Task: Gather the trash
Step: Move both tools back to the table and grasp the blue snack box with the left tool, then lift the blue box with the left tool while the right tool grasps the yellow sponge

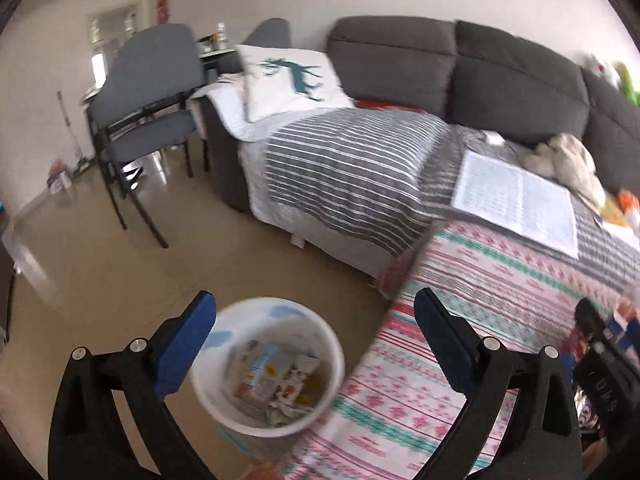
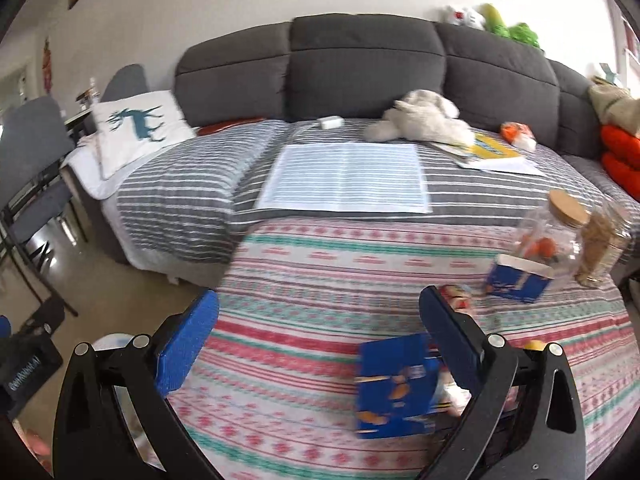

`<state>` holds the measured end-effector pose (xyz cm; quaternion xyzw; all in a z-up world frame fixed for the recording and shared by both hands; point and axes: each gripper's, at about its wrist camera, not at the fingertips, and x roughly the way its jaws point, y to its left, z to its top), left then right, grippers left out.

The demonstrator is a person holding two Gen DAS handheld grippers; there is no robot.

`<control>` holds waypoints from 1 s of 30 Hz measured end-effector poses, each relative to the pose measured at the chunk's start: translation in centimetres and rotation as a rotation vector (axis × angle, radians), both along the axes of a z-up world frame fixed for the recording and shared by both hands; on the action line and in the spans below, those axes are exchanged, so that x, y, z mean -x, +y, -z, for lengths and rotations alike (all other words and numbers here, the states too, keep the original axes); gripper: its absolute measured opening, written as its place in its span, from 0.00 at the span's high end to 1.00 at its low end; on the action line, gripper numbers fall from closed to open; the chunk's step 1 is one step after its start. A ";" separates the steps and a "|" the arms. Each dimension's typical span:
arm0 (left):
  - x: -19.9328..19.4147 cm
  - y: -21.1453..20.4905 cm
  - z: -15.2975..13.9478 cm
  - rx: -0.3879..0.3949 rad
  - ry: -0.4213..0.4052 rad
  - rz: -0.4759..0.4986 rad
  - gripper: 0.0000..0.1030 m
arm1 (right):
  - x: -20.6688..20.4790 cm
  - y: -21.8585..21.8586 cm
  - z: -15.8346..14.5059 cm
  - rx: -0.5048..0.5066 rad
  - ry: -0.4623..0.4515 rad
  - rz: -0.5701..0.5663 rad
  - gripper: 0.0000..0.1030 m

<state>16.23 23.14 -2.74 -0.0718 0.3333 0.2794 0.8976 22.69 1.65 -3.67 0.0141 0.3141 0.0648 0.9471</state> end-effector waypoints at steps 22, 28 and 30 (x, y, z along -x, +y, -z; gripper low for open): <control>-11.1 -17.0 10.3 0.404 0.370 0.454 0.07 | -1.9 -23.4 5.5 -0.065 0.281 0.134 0.07; -12.6 -18.1 12.4 0.450 0.424 0.450 0.07 | -2.2 -25.4 7.7 -0.111 0.371 0.117 0.07; -13.1 -18.3 13.0 0.489 0.433 0.455 0.07 | -2.3 -25.8 8.1 -0.123 0.390 0.111 0.07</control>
